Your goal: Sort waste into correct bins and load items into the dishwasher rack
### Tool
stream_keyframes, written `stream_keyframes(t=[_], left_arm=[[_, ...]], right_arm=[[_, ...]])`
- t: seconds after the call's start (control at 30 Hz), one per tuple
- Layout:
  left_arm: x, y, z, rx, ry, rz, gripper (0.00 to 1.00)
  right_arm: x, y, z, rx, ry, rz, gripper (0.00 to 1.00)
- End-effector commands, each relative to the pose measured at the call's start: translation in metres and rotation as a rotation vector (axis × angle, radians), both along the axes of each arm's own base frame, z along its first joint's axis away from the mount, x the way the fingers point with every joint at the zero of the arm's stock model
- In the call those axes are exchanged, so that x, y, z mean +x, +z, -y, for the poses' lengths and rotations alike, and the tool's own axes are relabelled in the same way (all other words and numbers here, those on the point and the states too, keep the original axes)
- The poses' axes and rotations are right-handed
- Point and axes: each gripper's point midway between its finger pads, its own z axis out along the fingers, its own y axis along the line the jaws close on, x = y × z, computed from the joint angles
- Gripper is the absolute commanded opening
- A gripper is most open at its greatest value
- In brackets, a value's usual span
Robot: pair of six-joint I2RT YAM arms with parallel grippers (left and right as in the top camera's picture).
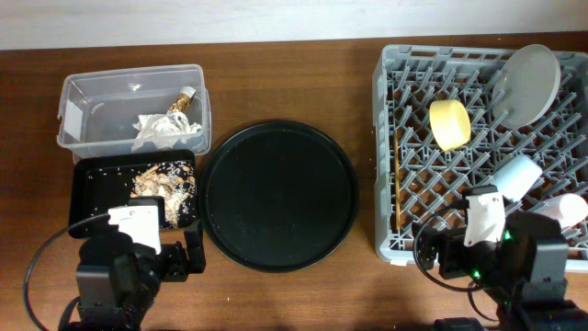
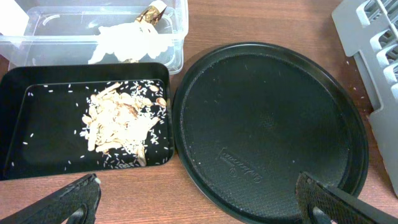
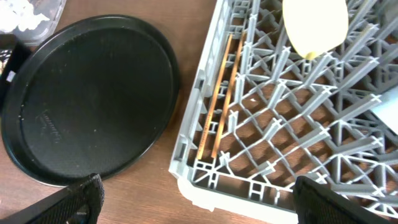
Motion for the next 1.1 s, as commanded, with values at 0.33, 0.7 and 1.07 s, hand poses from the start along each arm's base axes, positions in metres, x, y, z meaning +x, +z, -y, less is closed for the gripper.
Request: stream_keyframes(t=[0.33, 0.7, 1.07], left_arm=[[0.000, -0.003, 0.000, 0.010, -0.005, -0.005, 0.99], [0.000, -0.003, 0.000, 0.010, -0.005, -0.005, 0.99], [0.000, -0.003, 0.000, 0.010, -0.005, -0.005, 0.99]], right_arm=[[0.025, -0.030, -0.021, 0.019, 0.101, 0.573, 0.99], [0.053, -0.060, 0.006, -0.043, -0.064, 0.751, 0.98], [0.053, -0.073, 0.007, -0.049, -0.062, 0.698, 0.98]])
